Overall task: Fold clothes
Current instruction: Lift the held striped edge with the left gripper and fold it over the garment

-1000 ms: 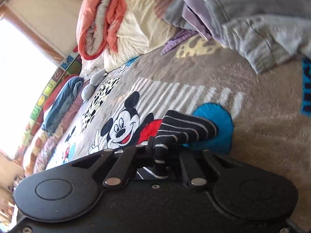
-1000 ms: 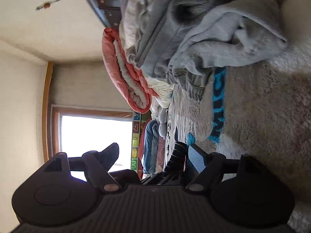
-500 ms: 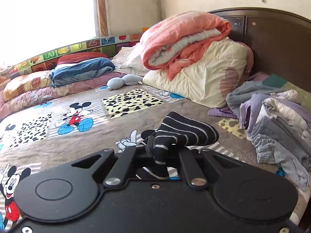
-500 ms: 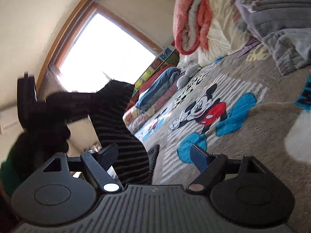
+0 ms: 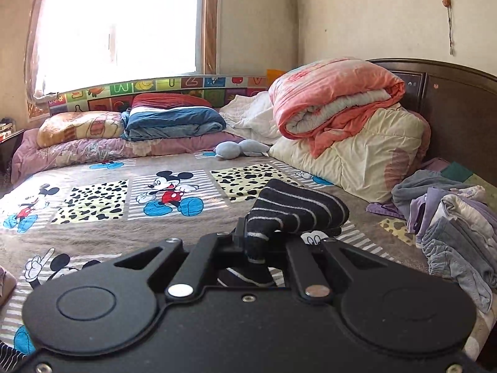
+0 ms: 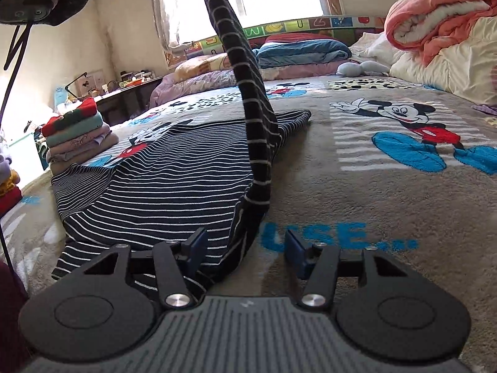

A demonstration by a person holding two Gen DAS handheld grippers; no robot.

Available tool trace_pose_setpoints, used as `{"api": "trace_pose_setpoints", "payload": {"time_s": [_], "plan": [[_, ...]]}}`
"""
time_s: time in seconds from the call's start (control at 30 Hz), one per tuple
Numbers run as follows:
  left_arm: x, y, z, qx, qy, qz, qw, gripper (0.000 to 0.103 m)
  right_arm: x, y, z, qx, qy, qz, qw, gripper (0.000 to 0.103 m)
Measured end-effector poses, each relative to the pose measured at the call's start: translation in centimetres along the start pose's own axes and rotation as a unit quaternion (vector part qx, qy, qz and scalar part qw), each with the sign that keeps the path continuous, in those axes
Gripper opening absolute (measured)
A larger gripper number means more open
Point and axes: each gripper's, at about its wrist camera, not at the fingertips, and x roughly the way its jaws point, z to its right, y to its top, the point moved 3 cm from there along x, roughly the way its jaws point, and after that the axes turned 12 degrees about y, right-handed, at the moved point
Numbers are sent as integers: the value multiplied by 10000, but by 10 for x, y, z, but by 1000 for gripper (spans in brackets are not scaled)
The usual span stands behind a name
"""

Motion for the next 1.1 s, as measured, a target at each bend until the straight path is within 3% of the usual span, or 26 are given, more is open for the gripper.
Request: {"api": "trace_pose_setpoints", "payload": {"time_s": [0.17, 0.4, 0.53, 1.1], "plan": [[-10, -19, -42, -404, 5, 50, 9992, 2, 7, -6, -13, -356, -247, -92, 9990, 47], [-20, -57, -92, -678, 442, 291, 9963, 2, 14, -11, -23, -809, -420, -187, 9957, 47], [-15, -80, -118, -1078, 482, 244, 9927, 2, 16, -13, -28, -1029, -483, -223, 9933, 47], [-6, -127, -176, -2089, 573, 14, 9763, 2, 17, -16, -40, -1717, -641, -301, 9826, 47]]}}
